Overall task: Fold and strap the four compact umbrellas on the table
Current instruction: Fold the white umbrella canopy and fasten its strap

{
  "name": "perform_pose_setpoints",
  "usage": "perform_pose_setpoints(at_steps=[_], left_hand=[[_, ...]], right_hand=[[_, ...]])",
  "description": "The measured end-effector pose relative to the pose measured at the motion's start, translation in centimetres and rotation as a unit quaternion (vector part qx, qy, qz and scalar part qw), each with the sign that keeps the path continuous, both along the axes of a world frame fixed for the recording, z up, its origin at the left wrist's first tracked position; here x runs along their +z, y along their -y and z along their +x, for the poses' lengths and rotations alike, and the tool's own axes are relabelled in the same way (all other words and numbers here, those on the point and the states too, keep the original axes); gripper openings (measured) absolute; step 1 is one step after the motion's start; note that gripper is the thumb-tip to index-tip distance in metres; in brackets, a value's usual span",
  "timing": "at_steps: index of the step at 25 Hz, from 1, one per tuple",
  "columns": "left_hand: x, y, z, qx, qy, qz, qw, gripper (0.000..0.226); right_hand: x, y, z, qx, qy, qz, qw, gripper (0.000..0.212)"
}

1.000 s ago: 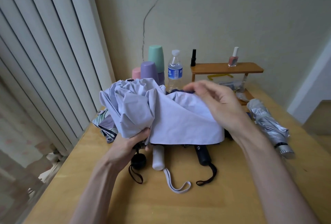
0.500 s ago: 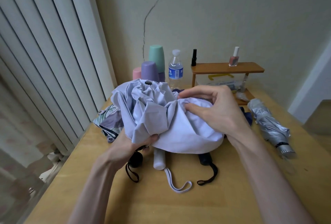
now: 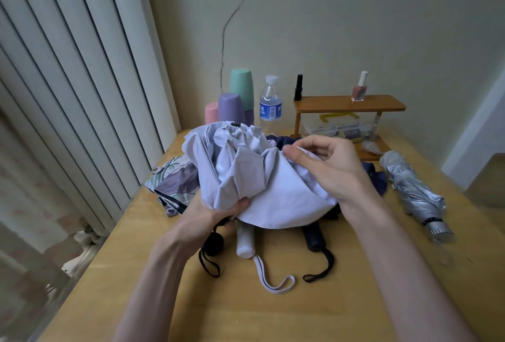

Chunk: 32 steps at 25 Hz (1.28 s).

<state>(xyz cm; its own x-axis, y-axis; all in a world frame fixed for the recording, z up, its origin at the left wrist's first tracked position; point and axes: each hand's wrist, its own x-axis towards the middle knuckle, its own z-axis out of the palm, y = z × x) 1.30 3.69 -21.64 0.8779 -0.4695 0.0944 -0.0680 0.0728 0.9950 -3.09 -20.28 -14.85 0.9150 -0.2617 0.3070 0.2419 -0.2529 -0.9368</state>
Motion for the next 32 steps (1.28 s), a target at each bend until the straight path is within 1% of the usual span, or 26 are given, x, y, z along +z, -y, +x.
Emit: perform_pose_setpoints(at_steps=[2, 3, 5, 7, 9, 11, 12, 14, 16, 18, 19, 21, 22, 23, 25, 26, 27, 28, 30, 32], left_hand=[[-0.1, 0.2, 0.3, 0.017, -0.015, -0.020, 1.000, 0.026], [-0.2, 0.2, 0.5, 0.024, -0.022, -0.033, 0.999, 0.024], [-0.5, 0.0, 0.7, 0.031, -0.035, -0.063, 0.997, 0.023], [-0.7, 0.0, 0.8, 0.026, -0.040, -0.089, 0.995, 0.024], [-0.8, 0.1, 0.9, 0.023, -0.036, -0.102, 0.994, 0.024], [-0.8, 0.4, 1.0, 0.016, -0.038, -0.114, 0.993, 0.022], [-0.9, 0.5, 1.1, 0.010, -0.038, -0.118, 0.992, 0.021], [-1.1, 0.6, 1.3, 0.013, -0.042, -0.109, 0.993, 0.022], [-1.2, 0.7, 1.4, 0.030, -0.053, -0.094, 0.994, 0.032], [-1.1, 0.8, 1.5, 0.041, -0.064, -0.090, 0.993, 0.047], [-1.0, 0.9, 1.5, 0.044, -0.066, -0.093, 0.993, 0.050], [-0.9, 1.1, 1.3, 0.047, -0.069, -0.114, 0.990, 0.043], [-0.8, 1.2, 1.2, 0.050, -0.071, -0.131, 0.988, 0.035], [-0.6, 1.2, 1.0, 0.056, -0.074, -0.147, 0.985, 0.029], [-0.5, 1.1, 0.8, 0.076, -0.093, -0.170, 0.978, 0.022], [-0.4, 0.8, 0.7, 0.087, -0.105, -0.174, 0.975, 0.022], [-0.4, 0.4, 0.8, 0.097, -0.111, -0.171, 0.974, 0.022], [-0.5, -0.1, 0.9, 0.108, -0.111, -0.166, 0.974, 0.025], [-0.6, -0.8, 1.2, 0.126, -0.105, -0.160, 0.973, 0.032], [-0.7, -0.8, 1.3, 0.126, -0.103, -0.161, 0.973, 0.037]], right_hand=[[-0.3, -0.2, 0.2, 0.036, 0.054, -0.035, 0.997, 0.008], [-0.5, 0.0, 0.3, 0.048, 0.073, -0.065, 0.994, 0.008], [-0.8, 0.5, 0.5, 0.044, 0.101, -0.145, 0.983, 0.011], [-1.1, 0.9, 0.7, 0.022, 0.121, -0.232, 0.965, 0.019], [-1.6, 1.0, 0.9, 0.019, 0.113, -0.282, 0.952, 0.023], [-1.9, 0.8, 1.0, 0.035, 0.079, -0.302, 0.949, 0.020], [-2.0, 0.7, 1.1, 0.033, 0.068, -0.302, 0.950, 0.018], [-2.2, 0.6, 1.4, -0.009, 0.069, -0.275, 0.959, 0.009], [-2.1, 0.5, 1.6, -0.057, 0.079, -0.211, 0.973, 0.008], [-1.9, 0.5, 1.8, -0.056, 0.084, -0.141, 0.985, 0.010], [-1.6, 0.5, 1.6, -0.039, 0.090, -0.120, 0.988, 0.011], [-1.1, 0.5, 1.2, 0.010, 0.096, -0.121, 0.988, 0.015], [-0.8, 0.5, 1.0, 0.037, 0.080, -0.136, 0.987, 0.019], [-0.7, 0.5, 0.8, 0.060, 0.052, -0.162, 0.984, 0.024], [-0.9, 1.1, 0.6, 0.095, -0.002, -0.249, 0.964, 0.035], [-0.9, 1.5, 0.6, 0.099, -0.015, -0.283, 0.954, 0.038], [-1.0, 1.9, 0.6, 0.093, -0.014, -0.293, 0.952, 0.039], [-1.1, 2.1, 0.6, 0.078, 0.000, -0.285, 0.955, 0.039], [-1.3, 1.9, 0.7, 0.056, 0.037, -0.232, 0.970, 0.041], [-1.7, 1.1, 0.7, 0.095, 0.052, -0.145, 0.984, 0.035]])
